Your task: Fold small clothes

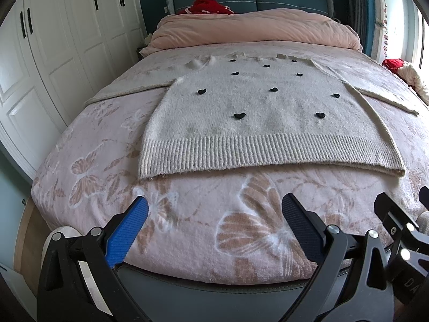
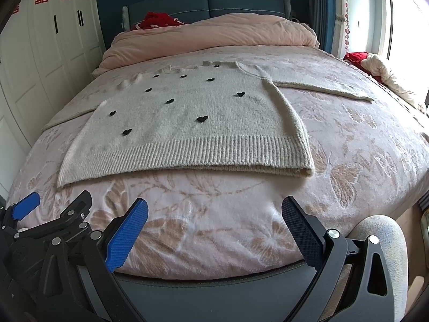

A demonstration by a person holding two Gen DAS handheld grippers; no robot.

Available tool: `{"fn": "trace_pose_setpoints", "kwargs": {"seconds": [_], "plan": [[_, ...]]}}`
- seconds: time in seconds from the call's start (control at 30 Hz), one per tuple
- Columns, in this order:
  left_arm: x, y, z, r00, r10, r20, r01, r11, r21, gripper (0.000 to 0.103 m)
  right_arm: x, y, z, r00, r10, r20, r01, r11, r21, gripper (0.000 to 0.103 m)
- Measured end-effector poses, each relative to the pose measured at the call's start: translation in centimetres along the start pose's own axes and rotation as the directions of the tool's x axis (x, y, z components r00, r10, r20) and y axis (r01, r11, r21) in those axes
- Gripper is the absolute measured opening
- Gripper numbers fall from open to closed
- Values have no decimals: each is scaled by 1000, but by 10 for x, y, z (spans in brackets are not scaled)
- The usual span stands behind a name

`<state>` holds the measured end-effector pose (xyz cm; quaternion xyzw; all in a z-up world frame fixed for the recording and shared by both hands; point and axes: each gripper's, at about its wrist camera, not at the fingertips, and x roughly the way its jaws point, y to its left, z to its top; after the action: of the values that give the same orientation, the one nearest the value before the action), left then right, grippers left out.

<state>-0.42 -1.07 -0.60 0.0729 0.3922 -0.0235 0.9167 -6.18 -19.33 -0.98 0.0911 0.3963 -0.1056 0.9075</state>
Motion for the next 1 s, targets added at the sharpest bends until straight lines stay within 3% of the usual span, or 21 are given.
{"fn": "trace_pose_setpoints", "kwargs": {"seconds": [0.23, 0.47, 0.57, 0.63, 0.73, 0.87, 0.93, 1.0], "plan": [[9, 18, 12, 999, -42, -32, 40, 997, -63, 98, 19, -36, 21, 1000, 19, -17, -19, 999, 32, 98], [25, 34, 51, 1000, -9, 9, 10, 996, -94, 98, 79, -192, 121, 1000, -30, -4, 30, 961, 276, 98], [34, 27, 65, 999, 10, 31, -8, 998, -65, 98, 127, -287, 174, 997, -73, -18, 73, 901, 428, 98], [43, 20, 73, 1000, 12, 29, -10, 999, -46, 98, 153, -328, 195, 996, -85, -28, 88, 863, 498, 98], [58, 8, 82, 1000, -6, 7, 6, 1000, -30, 98, 195, -393, 220, 993, -110, -34, 107, 769, 631, 96], [80, -8, 90, 999, -19, -29, 19, 1000, -11, 98, 247, -444, 236, 996, -82, -40, 84, 661, 746, 87], [90, -10, 93, 998, -31, -56, 30, 999, -20, 98, 265, -454, 238, 994, -93, -62, 107, 634, 766, 83], [101, -12, 95, 996, -43, -80, 40, 999, -35, 98, 275, -458, 240, 991, -125, -47, 115, 628, 770, 72]]}}
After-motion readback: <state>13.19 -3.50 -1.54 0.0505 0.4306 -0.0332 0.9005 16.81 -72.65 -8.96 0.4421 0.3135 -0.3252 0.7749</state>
